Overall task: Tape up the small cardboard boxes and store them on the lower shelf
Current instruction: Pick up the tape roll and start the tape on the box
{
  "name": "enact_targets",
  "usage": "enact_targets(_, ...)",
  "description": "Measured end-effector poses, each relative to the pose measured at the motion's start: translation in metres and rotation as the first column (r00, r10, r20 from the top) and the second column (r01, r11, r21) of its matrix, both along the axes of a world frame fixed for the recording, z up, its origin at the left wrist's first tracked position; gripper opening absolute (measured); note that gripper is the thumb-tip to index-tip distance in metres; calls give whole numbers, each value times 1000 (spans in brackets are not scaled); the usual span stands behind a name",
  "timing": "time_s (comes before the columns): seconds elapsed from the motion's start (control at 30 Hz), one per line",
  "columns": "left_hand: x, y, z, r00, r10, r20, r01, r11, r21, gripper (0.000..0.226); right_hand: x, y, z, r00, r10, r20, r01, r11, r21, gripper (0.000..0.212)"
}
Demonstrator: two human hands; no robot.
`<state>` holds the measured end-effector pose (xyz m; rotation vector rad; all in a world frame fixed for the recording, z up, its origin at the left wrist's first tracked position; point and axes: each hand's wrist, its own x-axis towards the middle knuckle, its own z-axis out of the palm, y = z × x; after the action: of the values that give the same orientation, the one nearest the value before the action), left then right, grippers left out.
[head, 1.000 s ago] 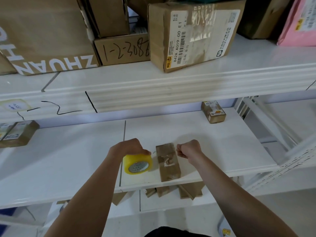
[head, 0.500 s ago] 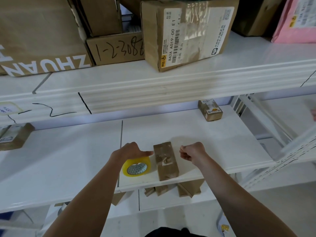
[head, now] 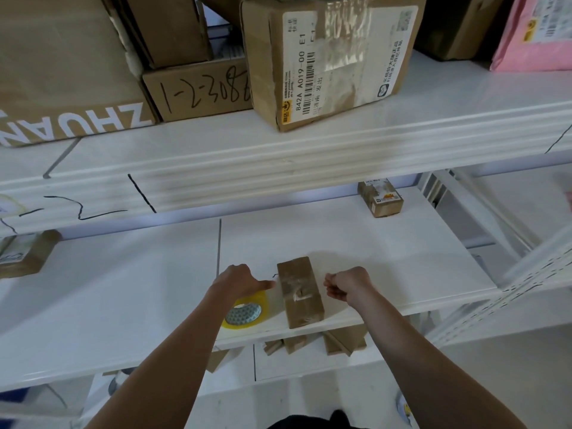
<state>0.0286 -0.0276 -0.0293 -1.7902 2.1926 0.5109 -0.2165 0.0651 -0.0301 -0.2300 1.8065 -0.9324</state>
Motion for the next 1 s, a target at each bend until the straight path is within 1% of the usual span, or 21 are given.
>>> enact_targets(0.1,3,1,3,999,25,-21,-25,1000,-8,91,-2,-4,5,999,3,-32,-4,1000,-17,18)
enact_targets(0.17,5,2,6,1000,19,-22,-19,1000,-20,103,-3,-5,4,998,18,-58,-18,1000,-9,19)
enact_targets(0.23,4,4,7,1000,-2,-9,2,1000,-24,108,-3,-3,2,997,22,-69,-23,1000,-15,18)
enact_targets(0.43,-2,9,5,999,-12,42,13,1000,-27,92,-7,1,0,994,52,-93,-53,999,-10,21)
enact_targets(0.6,-10,12,4,994,-23,104,29,998,-63,87,-7,2,1,993,57,-101,-58,998,-2,24)
enact_targets(0.8,-16,19,-1,996,-8,93,23,988,-154,82,-9,6,-1,990,56,-129,-51,998,41,25)
enact_targets(1.0,-20,23,-1,997,34,75,-20,983,-180,78,-10,6,-4,996,14,-93,-5,995,99,24)
